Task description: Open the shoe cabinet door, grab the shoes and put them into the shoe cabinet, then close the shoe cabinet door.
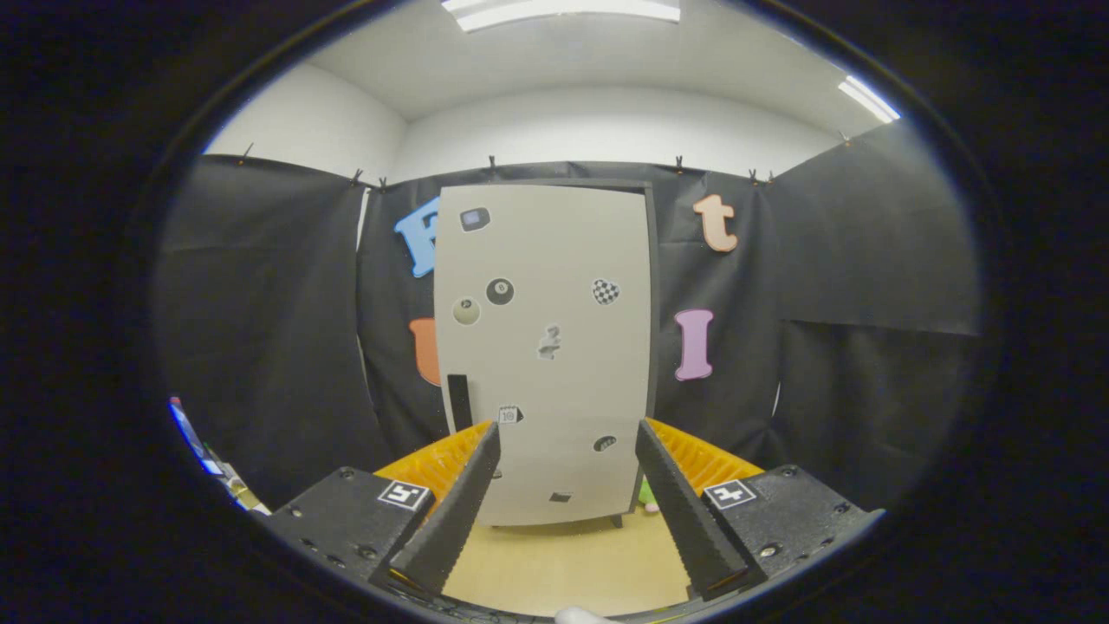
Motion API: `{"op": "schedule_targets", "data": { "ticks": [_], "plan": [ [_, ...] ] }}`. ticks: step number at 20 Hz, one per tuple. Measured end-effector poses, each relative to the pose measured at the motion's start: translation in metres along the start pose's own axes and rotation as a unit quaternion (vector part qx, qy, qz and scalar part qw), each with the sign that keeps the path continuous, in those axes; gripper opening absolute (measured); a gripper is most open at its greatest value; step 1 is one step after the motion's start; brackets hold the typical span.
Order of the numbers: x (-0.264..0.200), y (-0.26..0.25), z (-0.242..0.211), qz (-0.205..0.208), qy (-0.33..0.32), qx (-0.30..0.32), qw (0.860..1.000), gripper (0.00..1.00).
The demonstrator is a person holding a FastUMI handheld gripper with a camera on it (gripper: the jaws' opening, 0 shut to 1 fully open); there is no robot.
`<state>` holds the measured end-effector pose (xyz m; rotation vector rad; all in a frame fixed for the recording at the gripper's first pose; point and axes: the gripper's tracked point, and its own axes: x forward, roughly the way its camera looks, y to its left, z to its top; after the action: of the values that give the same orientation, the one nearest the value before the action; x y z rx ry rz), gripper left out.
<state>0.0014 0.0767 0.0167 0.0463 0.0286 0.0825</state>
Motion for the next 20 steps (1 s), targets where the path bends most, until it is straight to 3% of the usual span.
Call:
{"op": "schedule_targets", "data": {
  "ticks": [20],
  "plan": [
    [-0.005,0.005,-0.008,0.013,0.004,-0.005,1.0,1.0]
  ]
}}
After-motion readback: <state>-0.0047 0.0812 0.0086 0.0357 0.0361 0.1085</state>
